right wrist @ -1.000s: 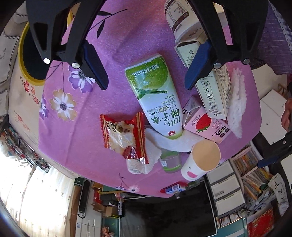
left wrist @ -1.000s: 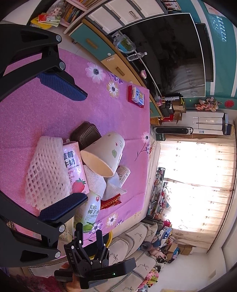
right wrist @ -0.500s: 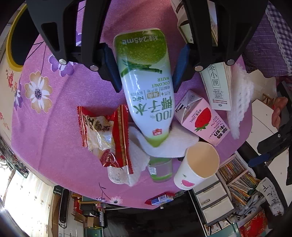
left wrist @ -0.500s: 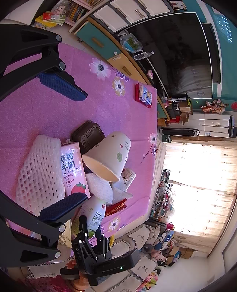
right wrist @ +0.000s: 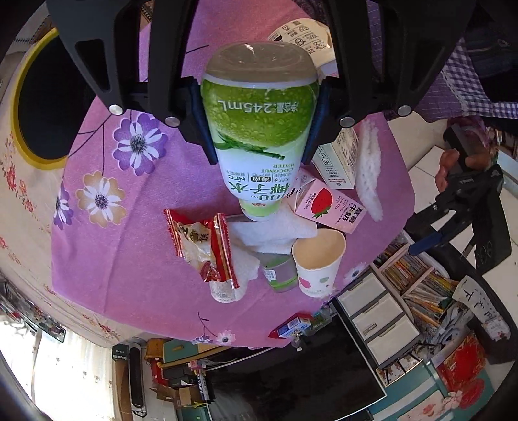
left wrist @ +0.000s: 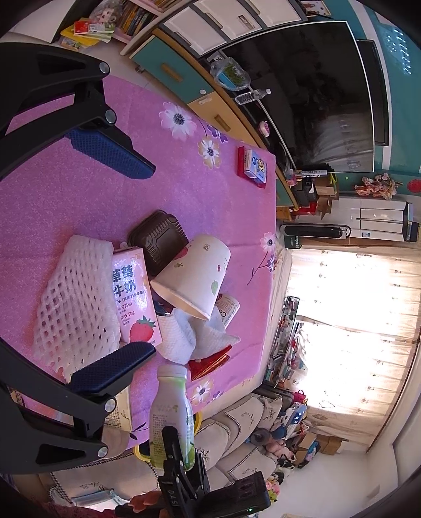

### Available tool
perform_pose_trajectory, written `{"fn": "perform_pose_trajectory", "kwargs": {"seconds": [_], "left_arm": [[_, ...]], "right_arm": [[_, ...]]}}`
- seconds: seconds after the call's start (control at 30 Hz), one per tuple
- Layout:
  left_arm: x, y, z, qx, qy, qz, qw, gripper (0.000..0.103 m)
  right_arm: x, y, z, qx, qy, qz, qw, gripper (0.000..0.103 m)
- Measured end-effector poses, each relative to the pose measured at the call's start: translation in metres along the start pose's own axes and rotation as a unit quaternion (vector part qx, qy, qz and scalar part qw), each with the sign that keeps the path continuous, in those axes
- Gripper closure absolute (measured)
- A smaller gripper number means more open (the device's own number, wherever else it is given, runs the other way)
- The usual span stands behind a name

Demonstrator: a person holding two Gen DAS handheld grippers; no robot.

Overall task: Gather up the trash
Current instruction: 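Carry the bottle over the yellow-rimmed bin and open the right gripper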

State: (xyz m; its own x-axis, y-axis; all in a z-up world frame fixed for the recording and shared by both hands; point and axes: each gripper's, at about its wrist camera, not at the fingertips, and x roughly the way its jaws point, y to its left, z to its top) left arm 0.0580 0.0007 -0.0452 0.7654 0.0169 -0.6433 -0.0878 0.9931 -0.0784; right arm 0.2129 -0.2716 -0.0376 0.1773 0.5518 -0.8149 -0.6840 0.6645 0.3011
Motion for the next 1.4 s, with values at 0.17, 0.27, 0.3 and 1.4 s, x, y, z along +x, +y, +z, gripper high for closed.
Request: {"fn": "perform_pose_trajectory", "kwargs": {"seconds": [0.17, 0.27, 0.3, 1.4], "left_arm": [[-0.004, -0.001, 0.0, 0.002, -0.002, -0.002, 1.0, 0.004], [-0.006, -0.004, -0.001, 0.008, -0.004, -0.004, 1.0, 0.004], [-0.006, -0.005, 0.0, 0.009, -0.005, -0.004, 0.9999, 0.004], [0.0, -0.051, -0.002, 0.061, 0.022, -0.069, 0.9955, 0.004]], "right_arm": [[-0.035, -0.014, -0.011, 0.041, -0.04, -0.006, 0.998, 0.054], [-0.062, -0.031, -0.021, 0.071, -0.071, -0.032, 0.994, 0.054], [-0.072, -0.039, -0.026, 0.085, -0.082, -0.046, 0.992, 0.054], [-0.032, -0.227, -0.113, 0.318, -0.047, -0.268, 0.908, 0.042]]}}
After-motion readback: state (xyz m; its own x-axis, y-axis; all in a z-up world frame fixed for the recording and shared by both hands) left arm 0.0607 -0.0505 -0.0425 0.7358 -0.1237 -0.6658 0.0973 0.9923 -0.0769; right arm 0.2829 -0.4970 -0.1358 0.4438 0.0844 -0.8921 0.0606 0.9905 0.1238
